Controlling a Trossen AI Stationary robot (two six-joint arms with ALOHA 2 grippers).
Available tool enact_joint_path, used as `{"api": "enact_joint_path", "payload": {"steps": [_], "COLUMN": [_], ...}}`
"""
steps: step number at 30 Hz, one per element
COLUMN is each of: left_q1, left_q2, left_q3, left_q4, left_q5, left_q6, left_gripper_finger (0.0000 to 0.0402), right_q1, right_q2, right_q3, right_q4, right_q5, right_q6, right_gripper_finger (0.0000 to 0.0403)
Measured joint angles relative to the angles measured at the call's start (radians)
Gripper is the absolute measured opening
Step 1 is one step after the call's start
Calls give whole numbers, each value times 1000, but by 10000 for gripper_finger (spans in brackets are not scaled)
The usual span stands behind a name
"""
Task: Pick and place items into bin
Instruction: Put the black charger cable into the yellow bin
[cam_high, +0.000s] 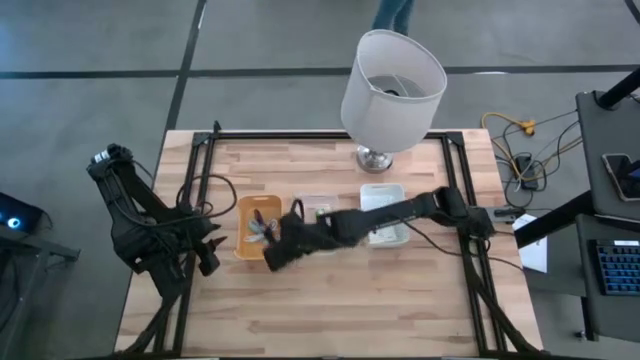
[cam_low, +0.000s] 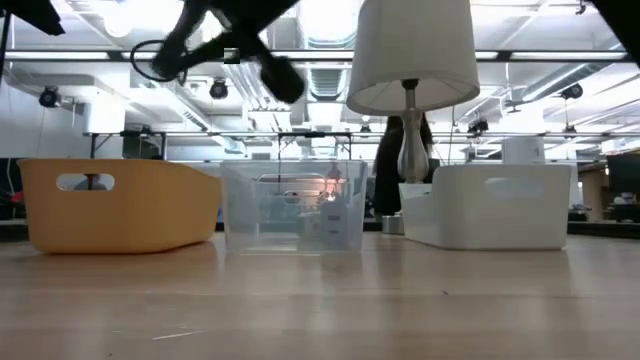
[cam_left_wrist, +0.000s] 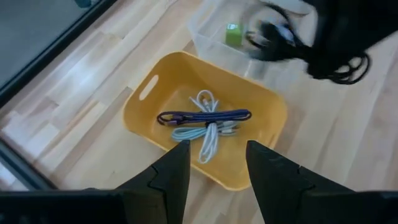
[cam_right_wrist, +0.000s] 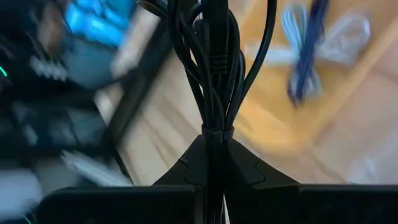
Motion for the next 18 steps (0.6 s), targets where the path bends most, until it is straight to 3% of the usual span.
{"api": "enact_joint_path", "payload": {"steps": [4,8,14,18], "left_q1": [0,0,0,0], "left_q2": [-8,-25,-77,-123], "left_q3": [0,-2,-23,-68], "left_q4": [-5,-4,-5,-7], "left_q5": [-2,-6,-9,-9], "left_q6": [4,8,7,5], "left_gripper_finger": [141,141,141,141], "right_q1": [-60,-101,-110,-110], "right_q2": [43,99,179,195], "right_q3": [0,5,61,91], "right_q4": [158,316,273,209], "right_q5": [32,-1,22,64], "right_q6": [66,126,169,192], "right_gripper_finger": [13,13,17,45]}}
